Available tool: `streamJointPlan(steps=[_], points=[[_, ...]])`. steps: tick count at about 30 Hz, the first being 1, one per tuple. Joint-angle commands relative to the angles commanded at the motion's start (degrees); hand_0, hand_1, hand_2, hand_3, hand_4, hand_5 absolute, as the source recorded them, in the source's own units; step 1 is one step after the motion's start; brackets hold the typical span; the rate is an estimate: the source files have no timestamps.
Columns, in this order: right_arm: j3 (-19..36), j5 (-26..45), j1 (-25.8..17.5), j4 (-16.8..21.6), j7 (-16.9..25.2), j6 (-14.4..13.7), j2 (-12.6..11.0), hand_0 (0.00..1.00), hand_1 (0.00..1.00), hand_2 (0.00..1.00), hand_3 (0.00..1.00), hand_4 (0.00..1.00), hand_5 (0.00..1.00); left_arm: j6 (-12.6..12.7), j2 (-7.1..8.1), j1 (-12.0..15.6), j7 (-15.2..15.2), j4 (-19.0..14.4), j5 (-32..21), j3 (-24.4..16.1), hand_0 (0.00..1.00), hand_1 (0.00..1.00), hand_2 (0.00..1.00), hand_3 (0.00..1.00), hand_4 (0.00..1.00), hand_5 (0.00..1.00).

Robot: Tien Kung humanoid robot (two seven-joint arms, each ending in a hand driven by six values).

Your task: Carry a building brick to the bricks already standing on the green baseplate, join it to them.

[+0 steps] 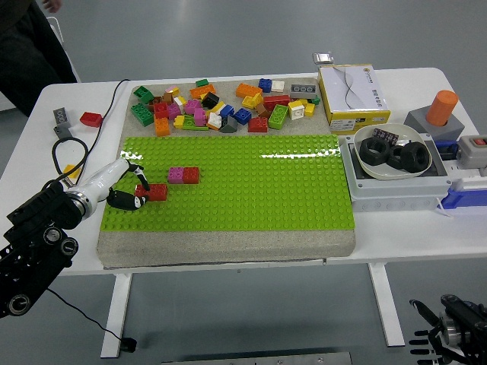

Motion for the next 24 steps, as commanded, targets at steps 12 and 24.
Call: streamJointPlan(steps=[12,24], points=[[0.3,-0.4,0.2,0.0,0.0,0.2,0.1,0.54,0.524,0.613,0.769,0.855,0.998,-0.9,-0.12,-1.7,0.0,2.7,3.3,1.4,0.998,0.996,0.992,0.68,0.524,0.002],[0.3,-0.5,0.2,0.1,0.0,0.2,0.1,0.54,0.524,0.613,0.768,0.856,0.998,-3.0,0.15,-1.8,0.5,1.0,2.8,1.4,0.998,0.998,0.998,0.776,0.641,0.002]])
